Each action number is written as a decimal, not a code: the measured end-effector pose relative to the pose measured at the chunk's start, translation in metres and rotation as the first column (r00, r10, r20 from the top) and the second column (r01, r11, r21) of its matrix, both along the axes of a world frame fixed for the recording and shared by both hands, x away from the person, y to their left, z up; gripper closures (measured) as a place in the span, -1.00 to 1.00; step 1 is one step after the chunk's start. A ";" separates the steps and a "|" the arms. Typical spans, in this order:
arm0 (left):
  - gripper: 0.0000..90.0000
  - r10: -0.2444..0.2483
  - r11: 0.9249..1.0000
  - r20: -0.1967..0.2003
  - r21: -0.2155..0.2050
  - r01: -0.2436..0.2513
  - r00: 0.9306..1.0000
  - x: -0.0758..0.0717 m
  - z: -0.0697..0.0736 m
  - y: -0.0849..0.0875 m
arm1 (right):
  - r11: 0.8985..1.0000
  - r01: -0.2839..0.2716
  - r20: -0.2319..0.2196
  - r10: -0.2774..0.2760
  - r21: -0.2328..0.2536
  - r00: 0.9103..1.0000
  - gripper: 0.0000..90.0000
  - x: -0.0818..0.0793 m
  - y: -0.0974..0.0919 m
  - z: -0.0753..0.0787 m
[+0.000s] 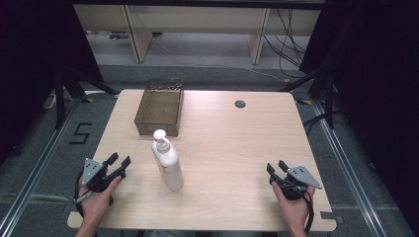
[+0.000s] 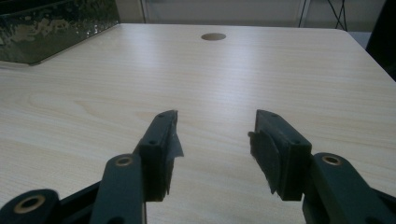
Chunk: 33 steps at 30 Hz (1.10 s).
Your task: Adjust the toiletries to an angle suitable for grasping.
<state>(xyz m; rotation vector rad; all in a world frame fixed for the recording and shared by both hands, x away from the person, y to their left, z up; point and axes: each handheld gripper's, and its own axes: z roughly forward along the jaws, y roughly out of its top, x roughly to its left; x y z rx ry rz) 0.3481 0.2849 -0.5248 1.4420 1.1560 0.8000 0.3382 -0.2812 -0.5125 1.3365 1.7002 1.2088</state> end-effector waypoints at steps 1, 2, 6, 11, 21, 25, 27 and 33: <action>0.10 -0.002 1.000 0.011 0.005 0.001 1.000 0.000 0.000 -0.001 | 1.000 -0.005 0.012 0.005 -0.009 1.000 0.11 0.000 -0.001 0.000; 0.20 0.000 1.000 0.018 0.006 0.000 1.000 -0.001 0.000 -0.002 | 1.000 -0.010 0.002 0.010 0.001 1.000 0.11 -0.001 0.000 0.000; 0.80 0.003 1.000 0.058 -0.001 -0.003 0.998 -0.009 0.006 -0.005 | 1.000 -0.028 0.007 0.028 0.002 1.000 0.15 0.000 0.002 0.000; 0.99 -0.118 0.993 0.064 -0.025 0.119 0.991 -0.021 0.017 -0.026 | 1.000 -0.013 -0.001 0.013 -0.010 1.000 0.19 0.000 0.002 0.000; 1.00 -0.350 0.936 0.104 0.016 0.351 0.931 -0.043 0.042 -0.074 | 1.000 -0.026 -0.007 0.026 -0.007 1.000 0.19 0.000 0.003 0.000; 1.00 -0.378 0.926 0.082 0.027 0.377 0.922 -0.044 0.045 -0.079 | 1.000 -0.027 -0.014 0.027 -0.006 1.000 0.18 0.000 0.003 0.000; 1.00 -0.391 0.920 0.088 0.013 0.391 0.916 -0.043 0.045 -0.083 | 0.999 -0.042 0.001 0.042 -0.001 0.999 0.18 0.001 0.003 -0.001; 1.00 -0.418 0.908 0.081 0.005 0.419 0.905 -0.041 0.047 -0.091 | 0.999 -0.031 -0.009 0.031 -0.007 0.999 0.17 0.000 0.004 0.000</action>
